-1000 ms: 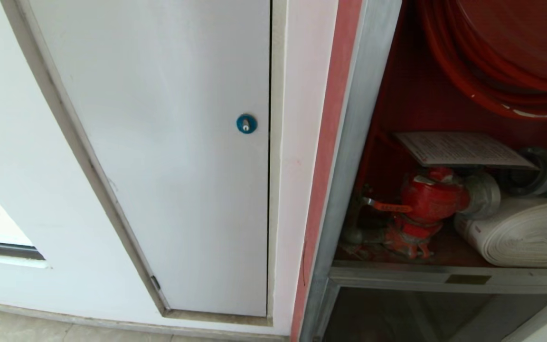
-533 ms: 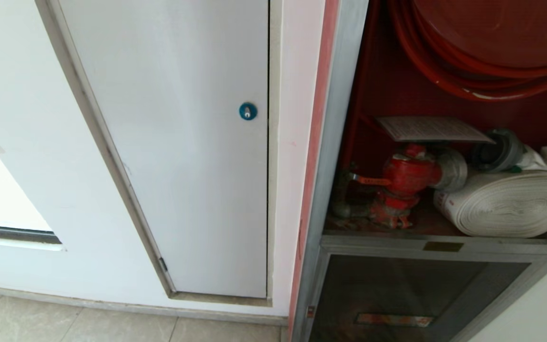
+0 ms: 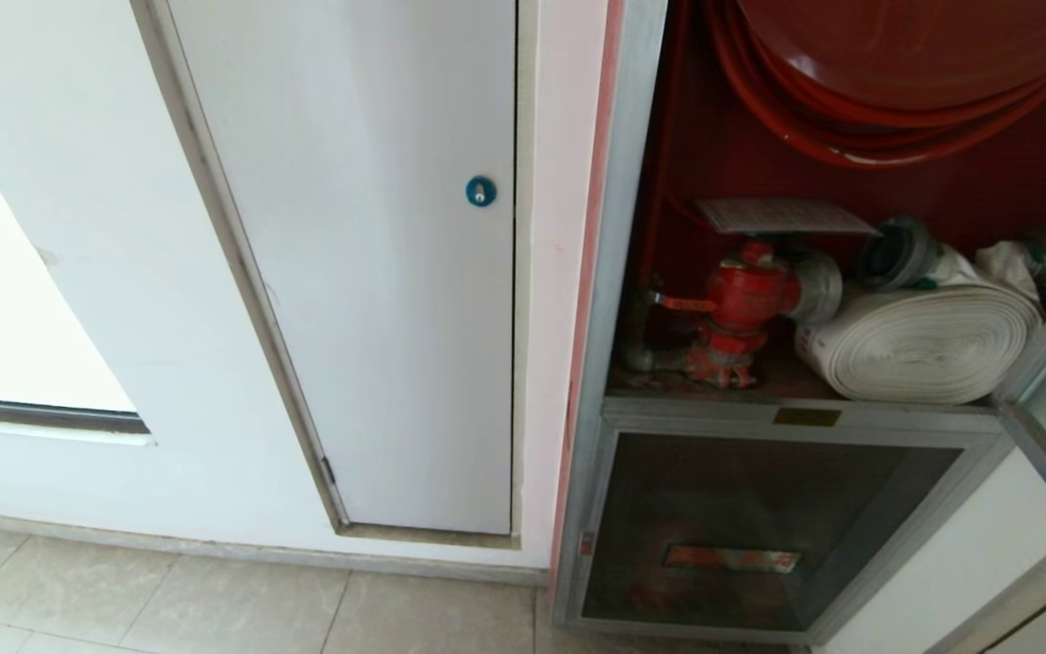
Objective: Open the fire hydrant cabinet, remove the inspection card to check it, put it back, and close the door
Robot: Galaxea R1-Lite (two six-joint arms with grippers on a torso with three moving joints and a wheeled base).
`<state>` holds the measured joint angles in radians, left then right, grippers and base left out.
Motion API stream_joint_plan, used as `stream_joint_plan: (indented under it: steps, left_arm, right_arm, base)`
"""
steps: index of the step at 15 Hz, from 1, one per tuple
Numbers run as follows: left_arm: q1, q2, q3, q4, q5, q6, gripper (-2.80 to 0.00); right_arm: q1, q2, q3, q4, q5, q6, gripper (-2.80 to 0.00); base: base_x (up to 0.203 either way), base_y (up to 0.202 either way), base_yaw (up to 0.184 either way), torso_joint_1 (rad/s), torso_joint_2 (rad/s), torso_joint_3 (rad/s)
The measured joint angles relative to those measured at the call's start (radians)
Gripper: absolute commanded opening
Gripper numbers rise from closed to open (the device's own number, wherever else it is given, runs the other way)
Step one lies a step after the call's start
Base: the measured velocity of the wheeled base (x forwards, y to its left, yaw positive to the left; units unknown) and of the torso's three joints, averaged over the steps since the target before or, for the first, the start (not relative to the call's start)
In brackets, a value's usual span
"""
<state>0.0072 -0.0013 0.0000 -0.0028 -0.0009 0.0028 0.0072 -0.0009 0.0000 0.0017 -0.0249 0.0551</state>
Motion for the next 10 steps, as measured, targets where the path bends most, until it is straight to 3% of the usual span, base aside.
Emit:
stream_joint_plan:
  steps: [10]
  left_arm:
    - [0.000,0.000,0.000,0.000,0.001,0.000,-2.80]
  right_arm:
    - [0.000,0.000,0.000,0.000,0.000,0.000,-2.80]
  base:
    - [-0.197,0.000,0.002,0.003,0.00,0.002]
